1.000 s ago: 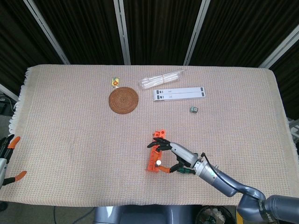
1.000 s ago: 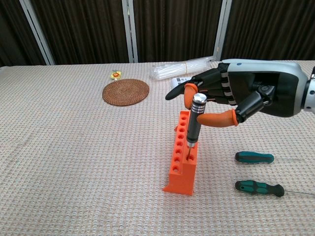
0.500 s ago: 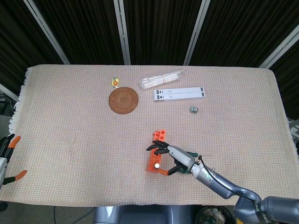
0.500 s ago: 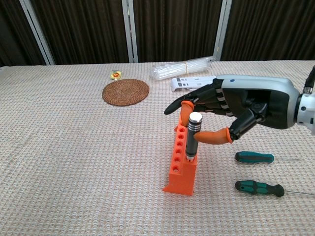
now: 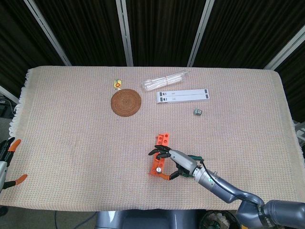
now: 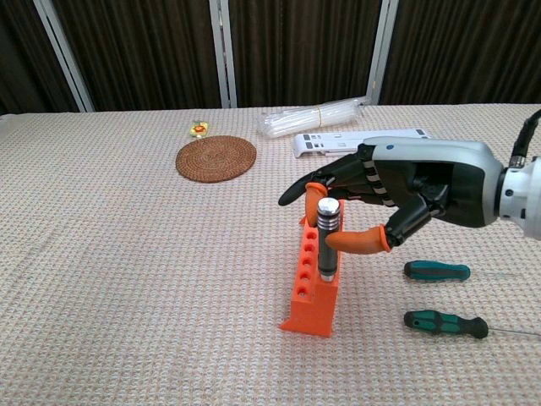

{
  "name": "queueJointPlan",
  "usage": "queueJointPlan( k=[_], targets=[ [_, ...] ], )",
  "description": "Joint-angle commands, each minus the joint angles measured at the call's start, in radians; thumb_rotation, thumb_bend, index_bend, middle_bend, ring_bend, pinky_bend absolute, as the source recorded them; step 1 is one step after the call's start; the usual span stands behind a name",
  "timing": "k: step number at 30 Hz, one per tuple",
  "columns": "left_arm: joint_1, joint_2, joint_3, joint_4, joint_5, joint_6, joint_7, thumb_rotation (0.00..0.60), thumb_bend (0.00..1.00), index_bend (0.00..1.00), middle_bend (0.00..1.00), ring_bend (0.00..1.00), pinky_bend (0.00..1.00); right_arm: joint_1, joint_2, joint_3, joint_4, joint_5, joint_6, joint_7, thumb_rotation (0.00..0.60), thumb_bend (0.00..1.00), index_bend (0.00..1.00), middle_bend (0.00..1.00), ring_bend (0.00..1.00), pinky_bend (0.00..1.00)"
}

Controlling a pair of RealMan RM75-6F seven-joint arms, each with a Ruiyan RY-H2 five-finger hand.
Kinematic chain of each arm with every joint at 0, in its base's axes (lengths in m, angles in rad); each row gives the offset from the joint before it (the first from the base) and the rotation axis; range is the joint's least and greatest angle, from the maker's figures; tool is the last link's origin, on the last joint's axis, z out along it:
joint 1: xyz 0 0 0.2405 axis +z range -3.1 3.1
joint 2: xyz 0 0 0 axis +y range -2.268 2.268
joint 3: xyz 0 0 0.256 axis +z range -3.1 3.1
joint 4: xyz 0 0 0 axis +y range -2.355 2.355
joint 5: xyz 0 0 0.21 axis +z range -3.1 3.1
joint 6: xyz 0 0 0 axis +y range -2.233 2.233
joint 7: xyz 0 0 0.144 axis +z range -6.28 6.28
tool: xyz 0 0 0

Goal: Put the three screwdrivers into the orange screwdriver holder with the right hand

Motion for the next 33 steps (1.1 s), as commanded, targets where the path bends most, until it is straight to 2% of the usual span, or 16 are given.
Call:
queueJointPlan(
  k=[1, 16, 19, 21, 23, 26, 28, 33],
  targets=[
    [-0.001, -0.001, 0.000, 0.001, -0.001, -0.002, -0.001, 0.600, 0.08, 0.00, 0.00, 0.00, 0.00, 0.002, -0.002, 0.005, 0.001, 0.007, -0.003, -0.005, 0.600, 0.35, 0.56, 0.17, 0.00, 0.00],
    [-0.005, -0.007, -0.001, 0.011, -0.005, -0.011, -0.009, 0.600, 0.08, 0.00, 0.00, 0.00, 0.00, -0.004, -0.022, 0.010, 0.013, 0.026, -0.007, -0.028, 0.600, 0.35, 0.56, 0.17, 0.00, 0.00],
    [-0.006, -0.008, -0.002, 0.012, -0.004, -0.010, -0.010, 0.600, 0.08, 0.00, 0.00, 0.00, 0.00, -0.007, -0.028, 0.006, 0.015, 0.028, -0.009, -0.030, 0.600, 0.34, 0.53, 0.16, 0.00, 0.00],
    [-0.006, -0.008, -0.001, 0.013, -0.003, -0.010, -0.011, 0.600, 0.08, 0.00, 0.00, 0.00, 0.00, -0.008, -0.031, 0.005, 0.020, 0.029, -0.010, -0.034, 0.600, 0.27, 0.44, 0.13, 0.00, 0.00],
    [-0.006, -0.009, -0.002, 0.014, -0.003, -0.010, -0.013, 0.600, 0.08, 0.00, 0.00, 0.00, 0.00, -0.008, -0.031, 0.004, 0.019, 0.029, -0.012, -0.036, 0.600, 0.15, 0.27, 0.08, 0.00, 0.00],
    [-0.005, -0.009, -0.002, 0.015, -0.005, -0.009, -0.015, 0.600, 0.08, 0.00, 0.00, 0.00, 0.00, -0.006, -0.022, 0.005, 0.013, 0.024, -0.013, -0.040, 0.600, 0.03, 0.07, 0.02, 0.00, 0.00],
    [-0.005, -0.009, -0.002, 0.015, -0.004, -0.009, -0.018, 0.600, 0.08, 0.00, 0.00, 0.00, 0.00, -0.004, -0.011, 0.007, 0.005, 0.020, -0.013, -0.043, 0.600, 0.00, 0.01, 0.00, 0.00, 0.00],
    [-0.005, -0.008, -0.003, 0.013, -0.002, -0.006, -0.022, 0.600, 0.08, 0.00, 0.00, 0.00, 0.00, -0.007, 0.035, 0.016, -0.026, 0.004, 0.011, -0.040, 0.600, 0.00, 0.00, 0.00, 0.00, 0.00]
  ],
)
